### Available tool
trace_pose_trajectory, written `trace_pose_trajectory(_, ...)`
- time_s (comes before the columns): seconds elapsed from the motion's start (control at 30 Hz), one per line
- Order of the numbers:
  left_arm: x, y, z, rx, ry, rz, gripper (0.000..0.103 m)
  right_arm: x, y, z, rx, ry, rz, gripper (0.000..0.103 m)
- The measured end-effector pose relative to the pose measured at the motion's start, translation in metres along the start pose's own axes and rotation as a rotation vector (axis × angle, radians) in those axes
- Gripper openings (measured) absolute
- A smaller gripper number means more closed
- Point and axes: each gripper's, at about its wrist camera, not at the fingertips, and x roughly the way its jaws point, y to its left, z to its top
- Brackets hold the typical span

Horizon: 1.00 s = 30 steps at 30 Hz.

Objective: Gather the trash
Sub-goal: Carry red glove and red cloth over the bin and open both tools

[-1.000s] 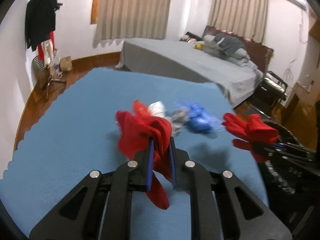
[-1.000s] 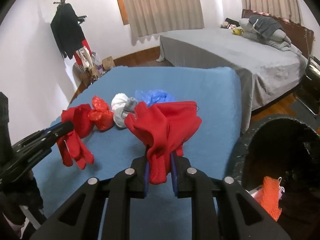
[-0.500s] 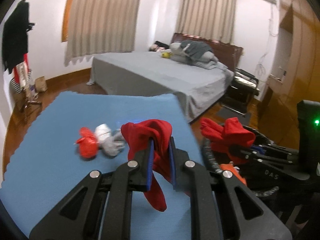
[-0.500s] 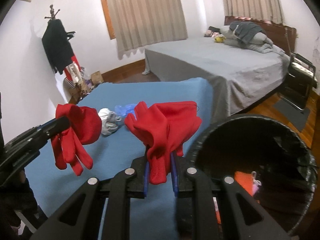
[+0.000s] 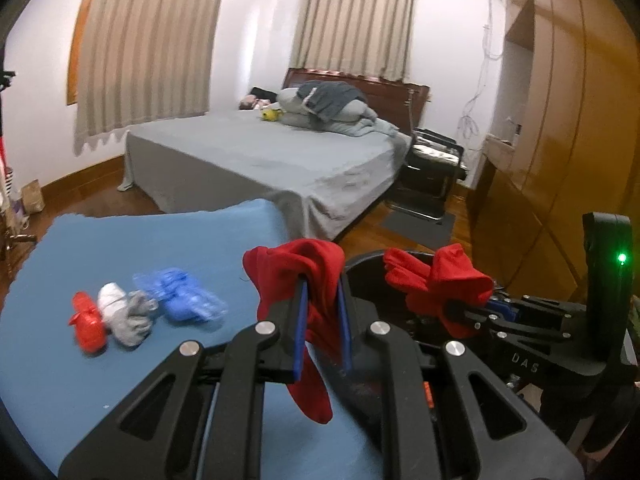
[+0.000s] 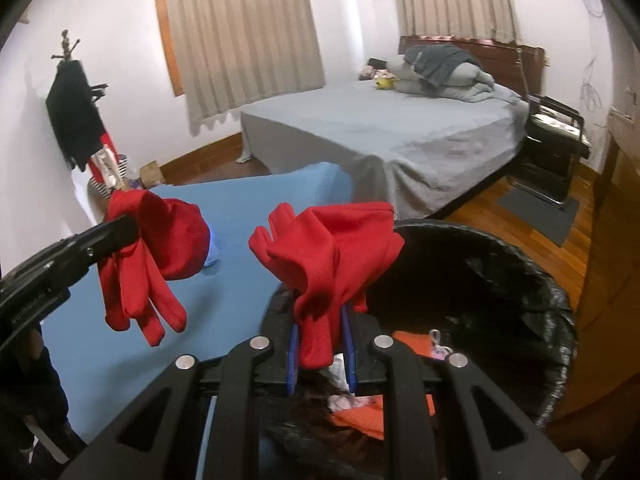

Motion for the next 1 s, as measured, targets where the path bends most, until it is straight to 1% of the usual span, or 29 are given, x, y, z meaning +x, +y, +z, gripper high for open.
trace_pose_trajectory(0.33, 0.032, -0.032, 0.005, 0.041, 0.024, -0.084, 0.013, -0.009, -0.043, -0.007, 0.057, 0.002, -0.066, 0.018)
trace_pose_trajectory(0.47, 0.048, -0.046, 0.004, 0.057, 0.046, -0.123, 0.013, -0.010, -0.059, -0.012, 0.084, 0.009, -0.093, 0.017)
trace_pose_trajectory(0.5, 0.052, -0.050, 0.003, 0.064, 0.052, -0.131, 0.013, -0.011, -0.063, -0.013, 0.092, 0.011, -0.101, 0.018)
trace_pose_trajectory(0.53, 0.056, -0.054, 0.002, 0.070, 0.057, -0.140, 0.013, -0.012, -0.065, -0.015, 0.097, 0.013, -0.107, 0.022)
trace_pose_trajectory(0.67, 0.071, -0.067, -0.002, 0.084, 0.088, -0.178, 0.016, -0.012, -0.079, -0.021, 0.122, 0.025, -0.139, 0.023)
trace_pose_trajectory(0.77, 0.083, -0.075, -0.005, 0.090, 0.111, -0.191, 0.018, -0.014, -0.089, -0.027, 0.139, 0.029, -0.159, 0.024)
trace_pose_trajectory(0.8, 0.087, -0.076, -0.006, 0.089, 0.119, -0.194, 0.019, -0.014, -0.092, -0.027, 0.144, 0.031, -0.164, 0.024)
trace_pose_trajectory(0.83, 0.090, -0.077, -0.007, 0.088, 0.127, -0.202, 0.022, -0.015, -0.095, -0.029, 0.150, 0.033, -0.169, 0.027)
trace_pose_trajectory(0.9, 0.095, -0.080, -0.008, 0.087, 0.137, -0.211, 0.035, -0.016, -0.097, -0.031, 0.156, 0.035, -0.175, 0.031)
trace_pose_trajectory(0.93, 0.097, -0.081, -0.009, 0.089, 0.140, -0.218, 0.040, -0.016, -0.099, -0.032, 0.155, 0.038, -0.174, 0.035)
trace_pose_trajectory(0.97, 0.099, -0.082, -0.009, 0.090, 0.144, -0.219, 0.046, -0.017, -0.100, -0.033, 0.154, 0.037, -0.180, 0.037)
trace_pose_trajectory(1.0, 0.100, -0.083, -0.010, 0.093, 0.144, -0.215, 0.046, -0.018, -0.101, -0.033, 0.155, 0.036, -0.182, 0.037)
